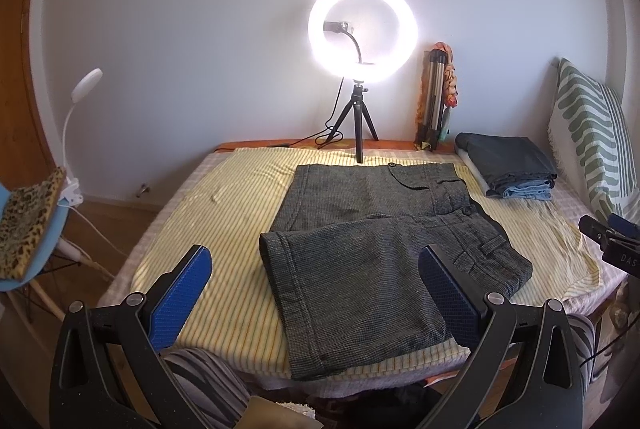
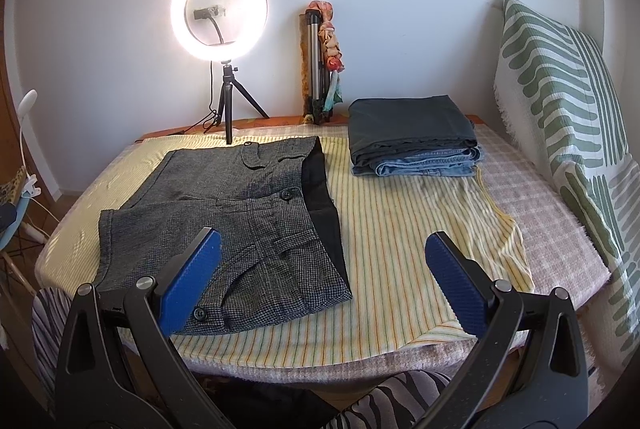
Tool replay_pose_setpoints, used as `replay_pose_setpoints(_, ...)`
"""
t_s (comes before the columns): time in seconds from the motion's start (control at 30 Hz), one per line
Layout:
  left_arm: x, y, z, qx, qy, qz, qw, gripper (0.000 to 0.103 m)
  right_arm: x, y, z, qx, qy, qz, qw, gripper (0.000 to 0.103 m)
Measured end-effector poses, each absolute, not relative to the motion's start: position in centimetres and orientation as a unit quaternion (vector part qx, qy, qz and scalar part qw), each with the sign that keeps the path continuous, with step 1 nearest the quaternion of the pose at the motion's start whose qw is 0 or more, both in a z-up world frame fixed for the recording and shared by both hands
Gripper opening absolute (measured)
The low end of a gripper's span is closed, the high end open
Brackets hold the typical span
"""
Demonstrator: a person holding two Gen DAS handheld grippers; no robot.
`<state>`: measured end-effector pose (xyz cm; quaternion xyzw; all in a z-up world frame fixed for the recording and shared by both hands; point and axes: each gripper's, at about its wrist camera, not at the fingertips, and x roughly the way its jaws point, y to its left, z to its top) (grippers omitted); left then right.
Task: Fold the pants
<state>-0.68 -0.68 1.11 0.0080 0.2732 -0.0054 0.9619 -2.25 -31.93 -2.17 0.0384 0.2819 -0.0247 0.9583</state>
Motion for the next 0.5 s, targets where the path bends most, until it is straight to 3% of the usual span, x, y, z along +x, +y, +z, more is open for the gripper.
replay_pose_setpoints(0.5,-0.77,-0.74,1.23,0.007,0.272,-0.005,0.962,0.103,-2.31,-31.81,-2.17,0.040,0.280,-0.021,0.959,0.103)
